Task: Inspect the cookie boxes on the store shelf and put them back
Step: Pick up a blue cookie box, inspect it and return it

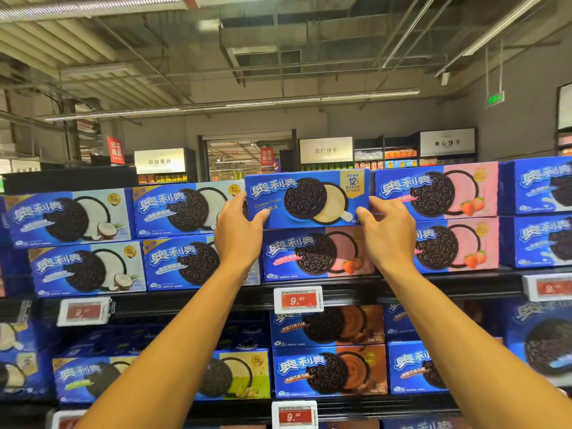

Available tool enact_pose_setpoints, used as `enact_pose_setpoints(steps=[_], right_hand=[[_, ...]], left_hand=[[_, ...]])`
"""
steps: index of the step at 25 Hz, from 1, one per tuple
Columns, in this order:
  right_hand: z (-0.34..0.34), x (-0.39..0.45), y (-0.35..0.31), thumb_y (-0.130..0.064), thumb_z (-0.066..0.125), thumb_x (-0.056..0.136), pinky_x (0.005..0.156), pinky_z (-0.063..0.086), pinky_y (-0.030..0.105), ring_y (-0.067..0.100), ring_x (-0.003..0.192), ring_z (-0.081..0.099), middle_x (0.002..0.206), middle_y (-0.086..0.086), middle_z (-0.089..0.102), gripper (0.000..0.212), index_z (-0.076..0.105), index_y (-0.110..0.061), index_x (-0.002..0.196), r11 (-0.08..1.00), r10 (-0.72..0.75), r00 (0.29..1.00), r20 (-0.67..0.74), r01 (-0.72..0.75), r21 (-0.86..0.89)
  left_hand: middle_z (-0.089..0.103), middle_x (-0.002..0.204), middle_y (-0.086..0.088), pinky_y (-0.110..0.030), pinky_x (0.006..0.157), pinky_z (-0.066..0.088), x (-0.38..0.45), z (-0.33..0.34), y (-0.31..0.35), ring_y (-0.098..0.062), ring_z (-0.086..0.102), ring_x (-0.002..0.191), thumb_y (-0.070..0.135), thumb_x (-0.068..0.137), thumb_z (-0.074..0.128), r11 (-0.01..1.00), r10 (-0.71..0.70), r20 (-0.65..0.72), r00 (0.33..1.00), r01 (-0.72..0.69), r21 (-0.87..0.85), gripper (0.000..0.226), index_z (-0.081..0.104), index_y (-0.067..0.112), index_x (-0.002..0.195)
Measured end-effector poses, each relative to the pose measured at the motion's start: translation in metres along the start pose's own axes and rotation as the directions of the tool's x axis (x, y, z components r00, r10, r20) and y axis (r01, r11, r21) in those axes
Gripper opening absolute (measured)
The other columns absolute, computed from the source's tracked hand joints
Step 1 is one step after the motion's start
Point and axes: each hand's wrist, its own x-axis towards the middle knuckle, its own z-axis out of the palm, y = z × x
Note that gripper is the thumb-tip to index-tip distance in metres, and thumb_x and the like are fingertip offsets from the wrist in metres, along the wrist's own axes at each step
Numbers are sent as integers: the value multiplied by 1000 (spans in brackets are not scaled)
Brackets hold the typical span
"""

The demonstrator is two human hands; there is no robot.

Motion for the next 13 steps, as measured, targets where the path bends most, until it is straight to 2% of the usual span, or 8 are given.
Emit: enact_pose_setpoints(steps=[4, 9, 13], right_hand=[[4, 0, 2, -29, 65, 96, 79, 37, 31, 30, 107, 60, 116, 10, 63, 33, 70, -14, 125, 999, 26, 1000, 6, -25, -46], [6, -1, 0, -26, 65, 95, 90, 45, 42, 34, 110, 60, 122, 11, 63, 36, 65, -14, 129, 996, 11, 1000, -21, -13, -88], [6, 0, 0, -28, 65, 95, 89, 45, 43, 33, 109, 61, 122, 8, 64, 33, 64, -16, 126, 994, 19, 1000, -12, -20, -106]], left_hand=[[56, 117, 1, -35, 72, 46, 1, 3, -3, -22, 60, 99, 34, 91, 68, 996, 14, 8, 1000, -15, 88, 32, 59, 23, 120], [56, 120, -2, -35, 71, 42, 2, 6, -2, -25, 60, 99, 36, 92, 66, 984, 11, 16, 1000, -14, 177, 34, 57, 22, 121], [55, 119, -2, -35, 71, 41, 1, 7, 2, -26, 59, 102, 39, 92, 66, 975, 15, 20, 1000, -19, 219, 33, 55, 22, 118]])
